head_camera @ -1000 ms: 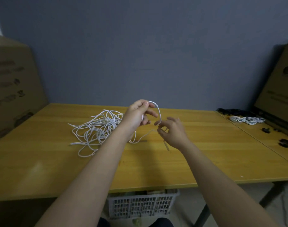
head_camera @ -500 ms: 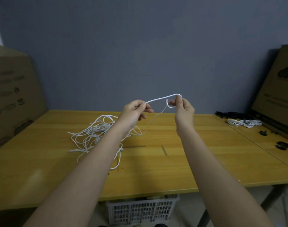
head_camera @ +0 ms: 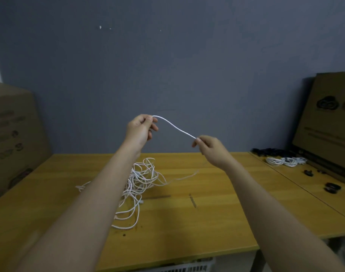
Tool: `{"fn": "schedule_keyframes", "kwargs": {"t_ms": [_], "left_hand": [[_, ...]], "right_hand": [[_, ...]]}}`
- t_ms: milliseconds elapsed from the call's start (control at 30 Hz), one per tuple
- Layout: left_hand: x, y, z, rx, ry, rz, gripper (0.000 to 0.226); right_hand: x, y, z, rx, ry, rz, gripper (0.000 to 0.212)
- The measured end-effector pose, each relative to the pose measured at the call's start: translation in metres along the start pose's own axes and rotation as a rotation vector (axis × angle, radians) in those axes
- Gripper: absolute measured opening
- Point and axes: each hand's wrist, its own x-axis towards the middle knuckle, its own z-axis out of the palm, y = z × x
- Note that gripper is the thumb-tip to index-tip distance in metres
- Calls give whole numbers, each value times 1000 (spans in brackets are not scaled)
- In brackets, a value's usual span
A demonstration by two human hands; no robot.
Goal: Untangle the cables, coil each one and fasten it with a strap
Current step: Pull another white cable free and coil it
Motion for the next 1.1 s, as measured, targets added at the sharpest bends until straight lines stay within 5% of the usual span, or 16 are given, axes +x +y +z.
{"fn": "schedule_keyframes", "kwargs": {"t_ms": [300, 500, 567, 634, 800, 1100], "left_hand": [[-6, -4, 8, -135, -82, -42, 27], [-13, 12, 13, -221, -331, -58, 31], [-15, 16, 13, -243, -444, -24, 31], [-17, 17, 16, -283, -471, 35, 29], [-14, 14, 22, -274, -297, 80, 25], [-3, -10, 20, 38, -246, 62, 11]], "right_hand": [[8, 3, 18, 79, 416, 404, 50], [63, -59, -26, 45, 855, 147, 32], [68, -65, -25, -86, 803, 44, 29], [64, -57, -11, -383, 586, -6, 21], [16, -18, 50, -699, 188, -253, 20], [-35, -27, 65, -435, 255, -692, 22]]}}
